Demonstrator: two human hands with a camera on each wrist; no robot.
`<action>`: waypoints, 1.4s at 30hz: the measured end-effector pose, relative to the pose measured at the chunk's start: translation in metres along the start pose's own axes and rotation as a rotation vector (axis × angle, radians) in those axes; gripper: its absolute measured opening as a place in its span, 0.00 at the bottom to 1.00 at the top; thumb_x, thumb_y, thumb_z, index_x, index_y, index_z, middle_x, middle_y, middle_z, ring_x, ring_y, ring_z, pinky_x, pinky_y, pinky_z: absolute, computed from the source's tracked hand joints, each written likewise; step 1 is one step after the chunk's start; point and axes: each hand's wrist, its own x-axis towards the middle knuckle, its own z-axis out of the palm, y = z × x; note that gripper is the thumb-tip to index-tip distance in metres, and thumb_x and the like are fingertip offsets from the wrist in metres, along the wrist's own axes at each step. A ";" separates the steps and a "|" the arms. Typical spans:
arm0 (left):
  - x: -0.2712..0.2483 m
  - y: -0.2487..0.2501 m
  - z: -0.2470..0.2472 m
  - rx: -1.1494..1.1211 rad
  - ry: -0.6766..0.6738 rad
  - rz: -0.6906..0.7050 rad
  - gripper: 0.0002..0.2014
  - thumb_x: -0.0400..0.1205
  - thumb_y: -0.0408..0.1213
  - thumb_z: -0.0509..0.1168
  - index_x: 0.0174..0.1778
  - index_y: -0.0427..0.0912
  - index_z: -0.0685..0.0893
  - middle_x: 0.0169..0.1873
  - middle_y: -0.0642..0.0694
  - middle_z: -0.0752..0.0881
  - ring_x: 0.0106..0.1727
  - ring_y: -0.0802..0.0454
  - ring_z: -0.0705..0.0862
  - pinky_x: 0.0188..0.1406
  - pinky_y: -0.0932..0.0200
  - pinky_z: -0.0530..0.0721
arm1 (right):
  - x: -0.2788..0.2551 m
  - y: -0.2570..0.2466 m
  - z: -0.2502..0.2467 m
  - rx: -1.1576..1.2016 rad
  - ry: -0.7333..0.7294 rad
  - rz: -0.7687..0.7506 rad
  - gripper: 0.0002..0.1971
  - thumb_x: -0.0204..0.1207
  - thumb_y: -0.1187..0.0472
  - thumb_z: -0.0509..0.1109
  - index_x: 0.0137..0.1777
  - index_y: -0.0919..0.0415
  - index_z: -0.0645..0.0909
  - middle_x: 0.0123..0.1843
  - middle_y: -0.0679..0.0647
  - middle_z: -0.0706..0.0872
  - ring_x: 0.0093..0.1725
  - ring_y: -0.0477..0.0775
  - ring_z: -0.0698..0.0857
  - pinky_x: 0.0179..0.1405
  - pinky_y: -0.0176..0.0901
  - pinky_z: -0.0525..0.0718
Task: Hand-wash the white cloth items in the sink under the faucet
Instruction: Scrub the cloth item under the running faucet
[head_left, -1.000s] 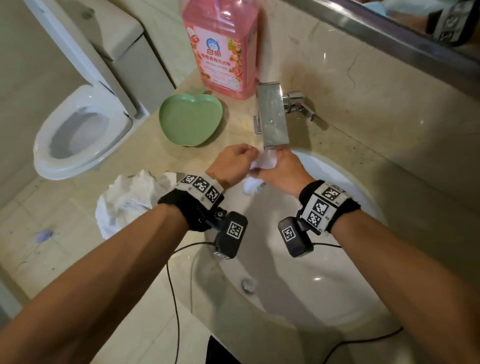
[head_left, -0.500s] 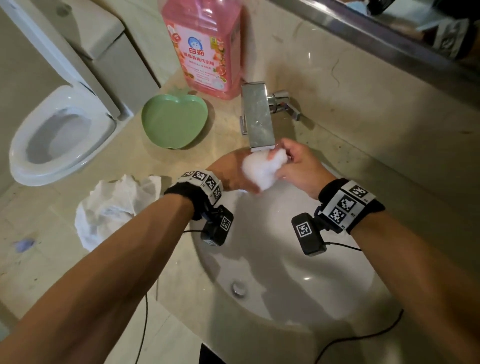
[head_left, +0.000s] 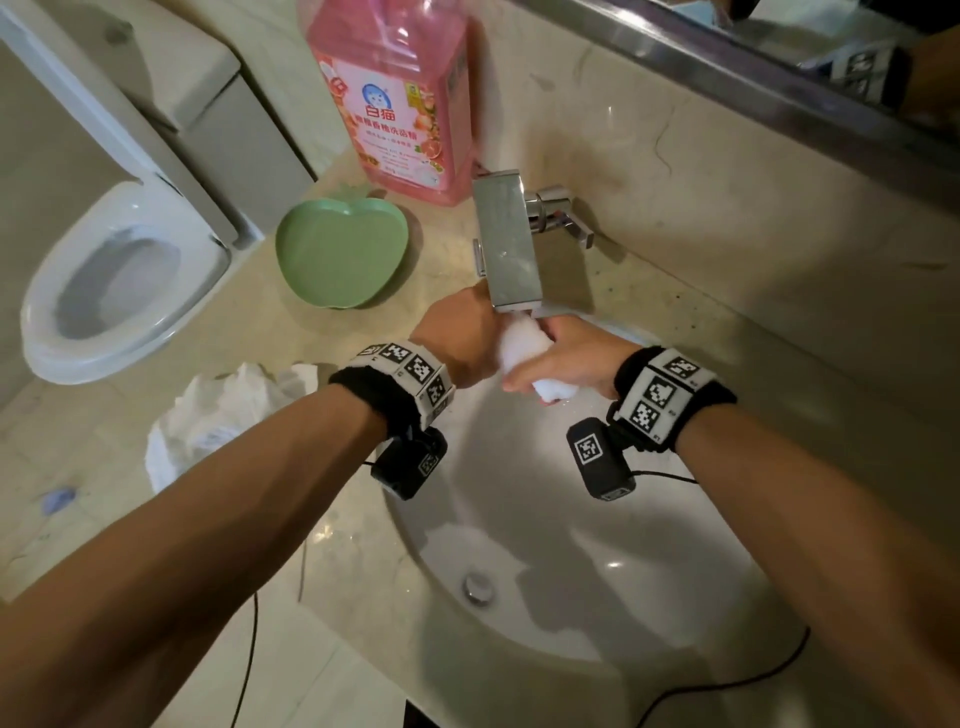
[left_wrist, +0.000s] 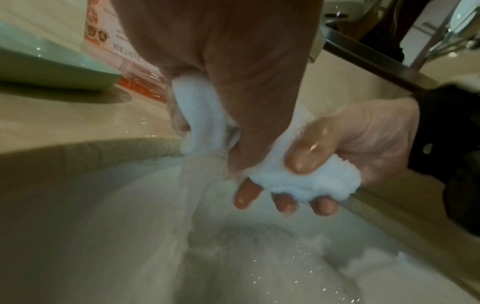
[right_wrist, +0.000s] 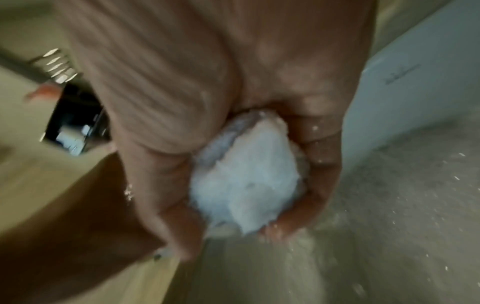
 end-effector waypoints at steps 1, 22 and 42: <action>-0.001 0.001 -0.003 0.023 -0.014 -0.024 0.22 0.78 0.42 0.69 0.68 0.44 0.81 0.60 0.41 0.83 0.56 0.40 0.85 0.49 0.52 0.83 | 0.004 -0.001 0.004 -0.115 0.012 -0.014 0.21 0.59 0.58 0.86 0.52 0.59 0.86 0.46 0.60 0.92 0.43 0.59 0.92 0.38 0.51 0.92; 0.025 0.008 0.023 -0.018 -0.343 -0.087 0.22 0.82 0.47 0.59 0.73 0.48 0.75 0.65 0.43 0.82 0.63 0.41 0.82 0.64 0.47 0.80 | 0.028 0.023 0.004 -0.968 0.313 -0.350 0.12 0.71 0.60 0.71 0.54 0.57 0.80 0.40 0.55 0.82 0.39 0.58 0.82 0.37 0.42 0.72; -0.051 -0.033 -0.001 -0.539 -0.167 -0.210 0.22 0.83 0.55 0.64 0.60 0.51 0.60 0.39 0.49 0.81 0.35 0.46 0.85 0.35 0.54 0.77 | 0.010 0.003 0.002 -0.195 0.297 -0.329 0.33 0.67 0.39 0.83 0.69 0.54 0.82 0.60 0.48 0.89 0.61 0.49 0.87 0.64 0.50 0.84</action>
